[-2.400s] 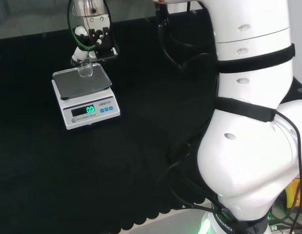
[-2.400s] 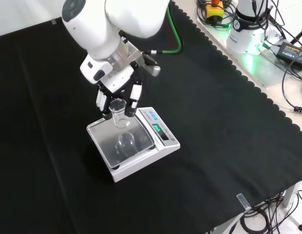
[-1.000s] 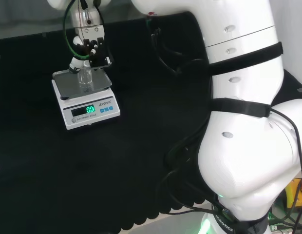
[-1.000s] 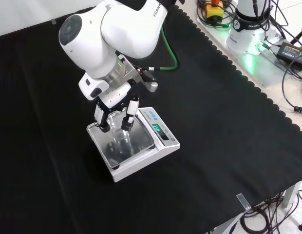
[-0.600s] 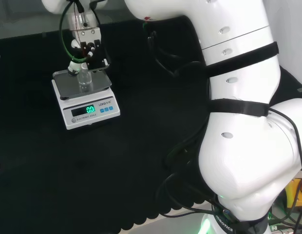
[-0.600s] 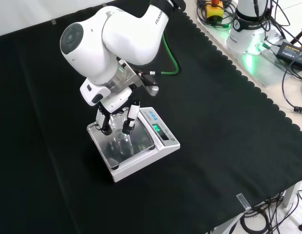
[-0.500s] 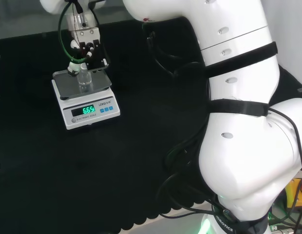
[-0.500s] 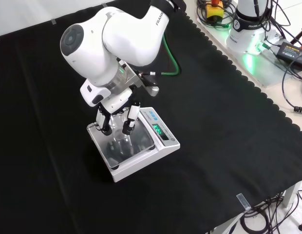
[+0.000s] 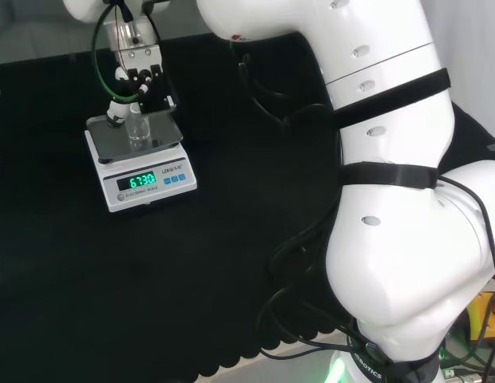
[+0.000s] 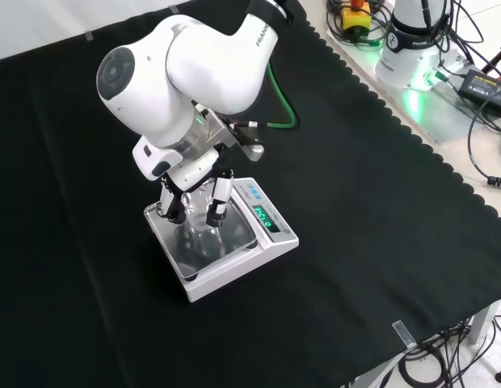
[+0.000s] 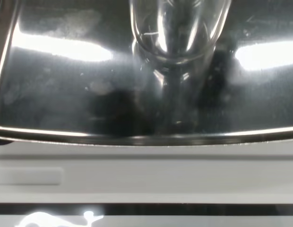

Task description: Put the beaker on the electronic balance.

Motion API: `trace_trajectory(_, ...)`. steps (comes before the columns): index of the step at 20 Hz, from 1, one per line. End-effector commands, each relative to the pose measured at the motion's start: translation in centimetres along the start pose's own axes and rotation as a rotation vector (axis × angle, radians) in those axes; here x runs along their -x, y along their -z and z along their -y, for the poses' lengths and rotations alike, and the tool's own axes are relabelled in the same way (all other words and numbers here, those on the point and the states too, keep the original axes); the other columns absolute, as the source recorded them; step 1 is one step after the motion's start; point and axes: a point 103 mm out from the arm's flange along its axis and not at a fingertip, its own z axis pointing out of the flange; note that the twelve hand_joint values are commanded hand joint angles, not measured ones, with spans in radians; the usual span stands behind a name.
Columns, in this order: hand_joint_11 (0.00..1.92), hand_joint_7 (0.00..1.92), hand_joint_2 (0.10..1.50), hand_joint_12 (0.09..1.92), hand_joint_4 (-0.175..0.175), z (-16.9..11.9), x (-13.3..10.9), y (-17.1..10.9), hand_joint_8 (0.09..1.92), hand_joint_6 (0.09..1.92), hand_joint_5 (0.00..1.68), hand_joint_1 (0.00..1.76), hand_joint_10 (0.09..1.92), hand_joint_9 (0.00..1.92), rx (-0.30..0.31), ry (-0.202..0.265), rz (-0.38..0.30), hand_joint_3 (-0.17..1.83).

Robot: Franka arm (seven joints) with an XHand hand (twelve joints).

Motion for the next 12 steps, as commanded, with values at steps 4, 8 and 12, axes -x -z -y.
trace_trajectory(4,0.51,0.48,0.88,1.34,-0.072,0.1,-0.1,0.4,0.90,0.77,0.34,0.52,0.76,0.49,0.005,0.020,0.001,-0.17)
trace_trajectory(8,0.19,0.22,0.82,1.49,-0.067,0.8,0.5,1.5,0.85,0.56,0.27,0.42,0.91,0.12,0.058,0.024,-0.018,-0.13)
trace_trajectory(12,0.16,0.19,0.81,1.50,-0.068,3.1,2.1,3.8,0.84,0.47,0.26,0.40,0.94,0.07,0.134,0.013,-0.027,-0.10)
